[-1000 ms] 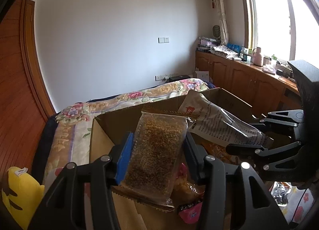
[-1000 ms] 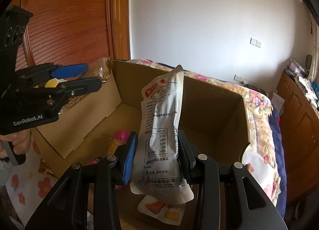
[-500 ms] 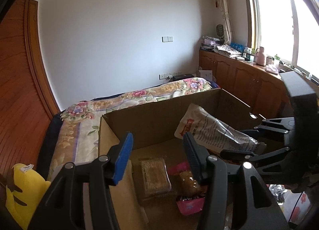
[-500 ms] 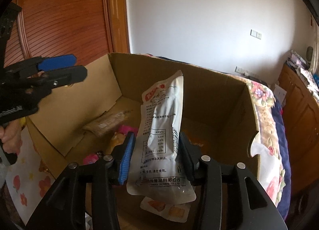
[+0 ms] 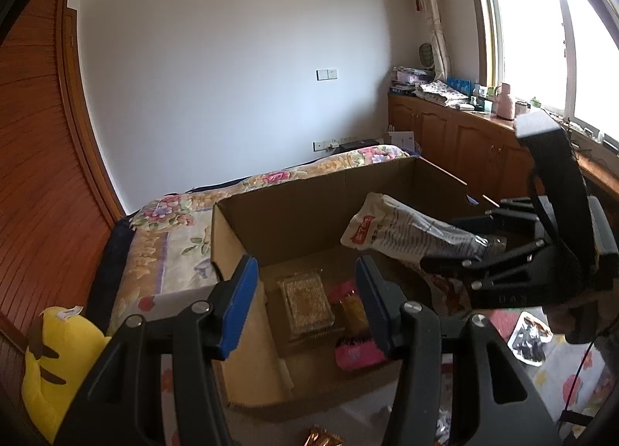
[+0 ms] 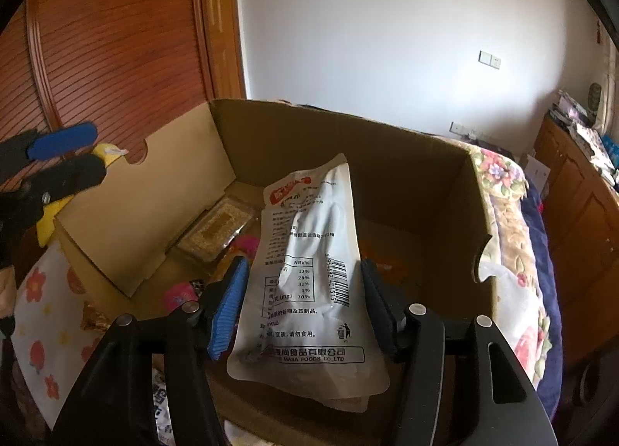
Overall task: Organize snacks
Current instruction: 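Open the right tool to drop the white pouch into the box, then move both tools back down to the snack packets on the bedspread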
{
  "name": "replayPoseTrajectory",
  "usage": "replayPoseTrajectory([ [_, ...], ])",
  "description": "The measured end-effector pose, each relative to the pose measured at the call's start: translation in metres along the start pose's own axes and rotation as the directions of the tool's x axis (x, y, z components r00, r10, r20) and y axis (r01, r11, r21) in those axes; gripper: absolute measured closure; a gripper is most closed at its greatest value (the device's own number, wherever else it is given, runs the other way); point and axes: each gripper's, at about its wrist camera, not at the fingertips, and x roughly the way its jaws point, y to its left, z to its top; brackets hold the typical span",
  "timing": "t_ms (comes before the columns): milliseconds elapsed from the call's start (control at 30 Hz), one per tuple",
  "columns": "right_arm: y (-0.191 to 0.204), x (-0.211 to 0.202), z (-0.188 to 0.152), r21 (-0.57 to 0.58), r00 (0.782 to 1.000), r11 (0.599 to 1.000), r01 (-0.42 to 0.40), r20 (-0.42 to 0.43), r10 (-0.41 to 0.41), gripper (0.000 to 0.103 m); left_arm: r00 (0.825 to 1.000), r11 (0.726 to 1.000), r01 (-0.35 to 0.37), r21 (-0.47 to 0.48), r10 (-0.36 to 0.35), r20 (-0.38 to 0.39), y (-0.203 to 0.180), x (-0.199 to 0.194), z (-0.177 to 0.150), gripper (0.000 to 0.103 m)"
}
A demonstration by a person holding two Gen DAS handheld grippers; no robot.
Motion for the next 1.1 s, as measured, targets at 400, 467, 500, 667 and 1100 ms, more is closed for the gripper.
replayPoseTrajectory([
  [400, 0.003, -0.010, 0.001, 0.005, 1.000, 1.000, 0.017, 0.004, -0.017, 0.035, 1.000, 1.000, -0.010, -0.005, 0.010, -0.017, -0.004, -0.031, -0.026, 0.050],
  [467, 0.003, -0.023, -0.001, 0.015, 0.999, 1.000, 0.010, 0.031, -0.011, 0.035, 1.000, 1.000, -0.008, -0.006, 0.008, -0.021, -0.005, -0.034, -0.032, 0.050],
  [500, 0.003, -0.031, -0.003, 0.021, 0.999, 1.000, 0.006, 0.041, -0.007, 0.035, 1.000, 1.000, -0.006, -0.008, 0.006, -0.025, -0.006, -0.034, -0.035, 0.050],
  [667, 0.003, -0.072, -0.018, 0.037, 0.996, 0.999, -0.006, 0.090, 0.002, 0.035, 0.999, 0.999, 0.021, -0.033, -0.022, -0.039, -0.014, -0.041, -0.055, 0.050],
  [1100, 0.012, -0.098, -0.092, 0.097, 0.996, 0.993, -0.073, 0.049, 0.069, 0.041, 0.993, 0.995, 0.064, -0.081, -0.072, -0.089, -0.039, -0.040, -0.106, 0.049],
])
